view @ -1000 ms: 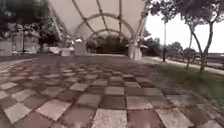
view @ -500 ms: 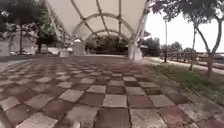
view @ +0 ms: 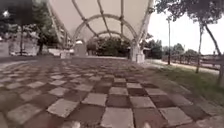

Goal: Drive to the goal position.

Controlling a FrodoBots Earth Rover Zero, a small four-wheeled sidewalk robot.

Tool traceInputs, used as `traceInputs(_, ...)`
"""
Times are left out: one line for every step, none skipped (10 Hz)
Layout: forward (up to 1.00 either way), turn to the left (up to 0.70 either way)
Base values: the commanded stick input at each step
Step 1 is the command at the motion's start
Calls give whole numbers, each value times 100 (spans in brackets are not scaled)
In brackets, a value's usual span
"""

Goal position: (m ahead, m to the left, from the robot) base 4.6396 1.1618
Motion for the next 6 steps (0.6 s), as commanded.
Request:
traceInputs(70,0)
traceInputs(70,0)
traceInputs(70,0)
traceInputs(70,0)
traceInputs(70,0)
traceInputs(70,0)
